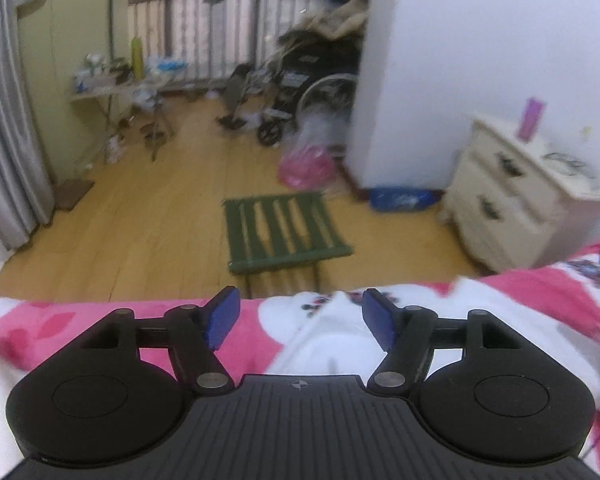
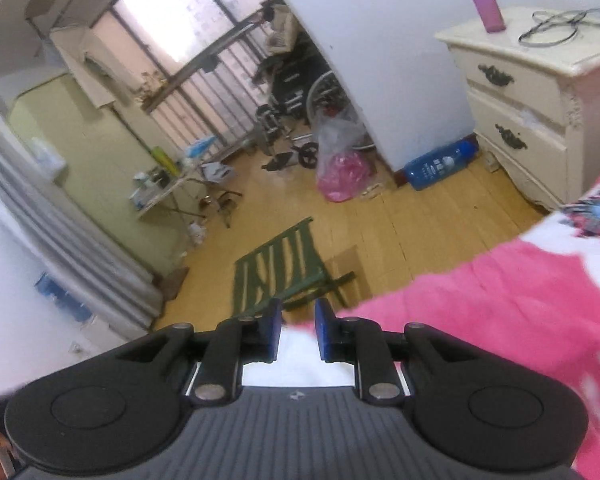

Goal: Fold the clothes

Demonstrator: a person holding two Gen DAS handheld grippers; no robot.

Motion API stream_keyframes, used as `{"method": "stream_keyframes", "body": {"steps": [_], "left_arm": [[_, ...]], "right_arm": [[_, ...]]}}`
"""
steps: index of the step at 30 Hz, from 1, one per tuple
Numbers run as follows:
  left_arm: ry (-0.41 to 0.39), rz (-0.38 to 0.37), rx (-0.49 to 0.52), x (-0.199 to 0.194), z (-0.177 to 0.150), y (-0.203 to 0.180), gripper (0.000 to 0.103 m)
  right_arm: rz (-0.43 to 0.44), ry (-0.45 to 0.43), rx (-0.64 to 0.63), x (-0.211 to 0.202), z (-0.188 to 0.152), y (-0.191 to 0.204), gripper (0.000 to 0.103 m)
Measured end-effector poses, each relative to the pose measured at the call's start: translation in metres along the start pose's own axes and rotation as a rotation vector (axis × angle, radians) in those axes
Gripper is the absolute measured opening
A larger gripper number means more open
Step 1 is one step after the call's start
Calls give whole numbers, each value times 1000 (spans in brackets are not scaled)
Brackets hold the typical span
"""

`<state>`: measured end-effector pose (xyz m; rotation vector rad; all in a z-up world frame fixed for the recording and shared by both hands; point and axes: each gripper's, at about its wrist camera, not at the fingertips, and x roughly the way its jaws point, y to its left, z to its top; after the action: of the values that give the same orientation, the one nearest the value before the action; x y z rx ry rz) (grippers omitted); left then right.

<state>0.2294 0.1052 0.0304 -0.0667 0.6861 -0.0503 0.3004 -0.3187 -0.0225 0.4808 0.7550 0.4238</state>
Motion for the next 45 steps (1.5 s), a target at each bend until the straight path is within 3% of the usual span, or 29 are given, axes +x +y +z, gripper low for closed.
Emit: {"method": "stream_keyframes", "body": {"steps": [4,9,12,16,21,25,27,28,29,34,37,39,42,45], "left_arm": [[44,-20,24,-71,-26,4,76],[212,-49,-3,-110,-101,10,75],[288,-122,-65,-114,-161,10,74],[372,-158,-131,-102,-214,8,70],[527,-385,-54,-89,-229,-6,73],[552,-471,21,-87,-237,-20,75],[564,-501,62,-88,-243,-29,75],[569,-511,84,-88,-244,-35,75],[574,-516,106,-89,-245,-40,75],[578,-516,198,-100,-257,-49,74],[594,-540,186,-98,-261,-48,74],[586,-538,143,-96,-258,-41,74],[561,-512,10,-83,-245,-22,74],[500,-354,-158,-56,-230,3,74]], "right_arm": [[8,58,9,-65,-50,9,35],[3,166,63,-127,-130,7,37],[-28,190,100,-143,-183,-5,53],[-97,195,220,-142,-227,-34,53],[-142,268,267,-134,-246,-57,56],[-135,322,307,-135,-269,-68,59],[-93,340,309,-134,-280,-65,52],[-83,346,299,-133,-284,-63,26],[-94,347,270,-133,-283,-59,14],[-92,252,237,-152,-258,-47,10],[-136,234,201,-154,-250,-45,10],[-204,272,167,-146,-256,-48,10],[-232,285,155,-140,-265,-52,10],[-236,289,159,-140,-266,-54,10]]}}
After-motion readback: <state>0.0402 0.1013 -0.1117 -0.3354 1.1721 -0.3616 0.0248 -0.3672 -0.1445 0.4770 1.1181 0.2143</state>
